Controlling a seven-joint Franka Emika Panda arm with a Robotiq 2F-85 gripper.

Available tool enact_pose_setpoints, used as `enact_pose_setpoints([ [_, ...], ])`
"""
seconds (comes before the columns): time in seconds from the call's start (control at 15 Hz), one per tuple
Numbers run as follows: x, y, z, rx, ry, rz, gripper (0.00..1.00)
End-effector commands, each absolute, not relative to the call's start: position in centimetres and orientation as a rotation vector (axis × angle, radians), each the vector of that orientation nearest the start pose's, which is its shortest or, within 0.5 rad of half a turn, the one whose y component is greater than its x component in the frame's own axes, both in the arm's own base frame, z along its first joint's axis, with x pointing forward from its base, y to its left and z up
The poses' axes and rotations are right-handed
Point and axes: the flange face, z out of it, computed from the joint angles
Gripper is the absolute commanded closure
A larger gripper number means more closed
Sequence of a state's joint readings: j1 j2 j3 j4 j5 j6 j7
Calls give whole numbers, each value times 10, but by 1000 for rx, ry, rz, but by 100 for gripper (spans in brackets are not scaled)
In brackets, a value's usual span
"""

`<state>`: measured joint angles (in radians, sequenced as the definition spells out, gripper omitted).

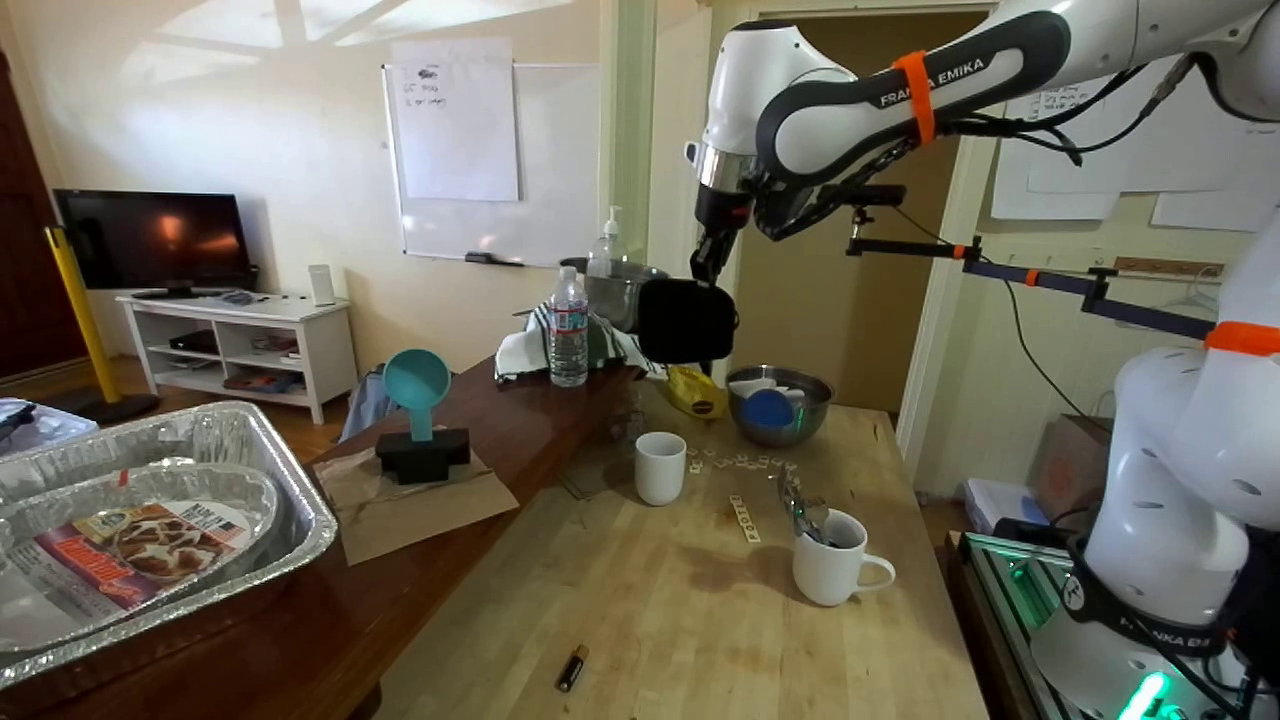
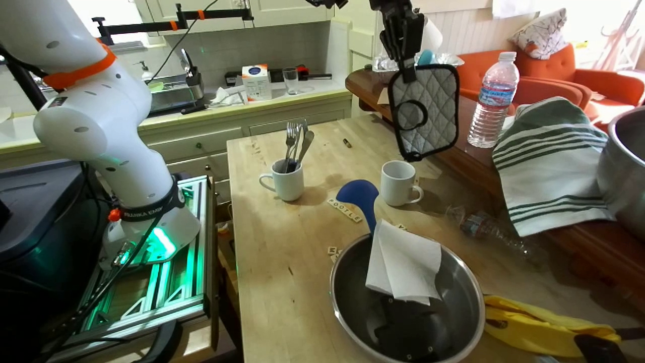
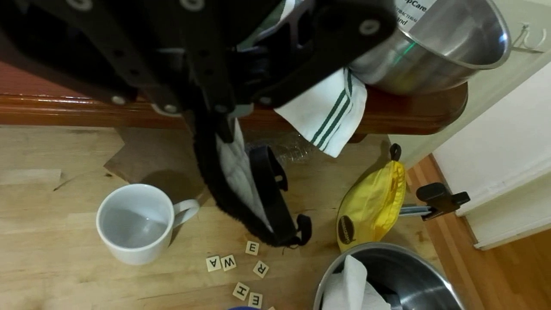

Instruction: Take the black and grey cloth out of the bowl and place it on the countertop.

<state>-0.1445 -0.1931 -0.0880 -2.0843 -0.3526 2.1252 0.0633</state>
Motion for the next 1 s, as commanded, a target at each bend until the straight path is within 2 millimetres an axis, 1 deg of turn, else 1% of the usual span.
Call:
enact_pose_setpoints([
  [0.0,503,-129,537,-3526,156,-373,98],
  [0.07,507,-114,539,-3545,85,-382,98],
  [0.2,515,-78,542,-3559,-77,-422,98],
  [0.4,526,-18,537,-3527,-322,-457,98],
  [0.53,540,16,536,-3525,-509,-549,98],
  [0.67,555,35,540,-3532,-676,-655,98],
  [0.73,563,42,538,-3534,-755,-719,98],
  [0.87,577,48,538,-3523,-909,-861,98],
  [0.93,584,49,533,-3508,-981,-945,98],
])
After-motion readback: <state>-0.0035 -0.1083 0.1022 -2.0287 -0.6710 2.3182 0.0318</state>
